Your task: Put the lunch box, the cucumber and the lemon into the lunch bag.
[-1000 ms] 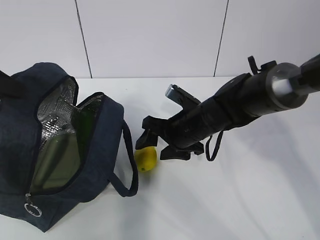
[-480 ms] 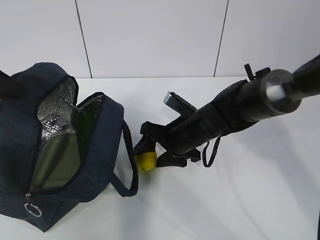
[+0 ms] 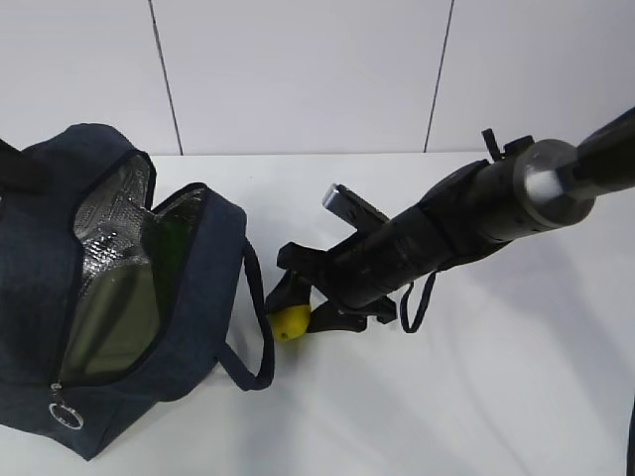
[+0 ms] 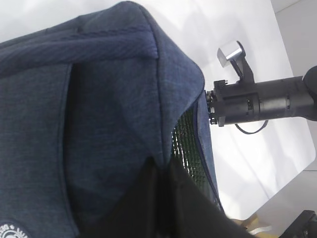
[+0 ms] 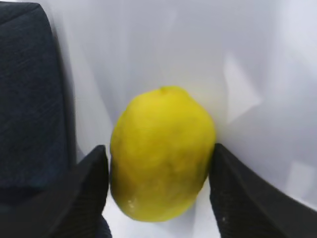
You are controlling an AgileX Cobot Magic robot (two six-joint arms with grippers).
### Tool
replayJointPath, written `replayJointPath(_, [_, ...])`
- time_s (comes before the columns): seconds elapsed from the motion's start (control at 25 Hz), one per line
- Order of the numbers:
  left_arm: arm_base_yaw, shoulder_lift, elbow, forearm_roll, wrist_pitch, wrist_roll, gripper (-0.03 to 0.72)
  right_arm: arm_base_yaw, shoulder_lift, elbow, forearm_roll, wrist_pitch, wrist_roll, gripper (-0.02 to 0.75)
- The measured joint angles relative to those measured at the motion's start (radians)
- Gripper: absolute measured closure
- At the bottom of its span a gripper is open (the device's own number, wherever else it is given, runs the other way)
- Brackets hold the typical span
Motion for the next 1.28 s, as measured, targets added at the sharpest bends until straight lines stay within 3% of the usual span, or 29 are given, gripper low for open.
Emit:
replayJointPath(0.24, [0.0, 0.0, 0.0, -0.001, 0.0, 0.0, 0.687, 0.0, 0.0, 0.0, 0.0, 0.018, 0.0, 0.36])
replayJointPath(1.28, [0.0, 0.0, 0.0, -0.001, 0.003, 0.0, 0.687, -0.002, -0.21, 0.0, -0.044, 0.085, -0.07, 0.368])
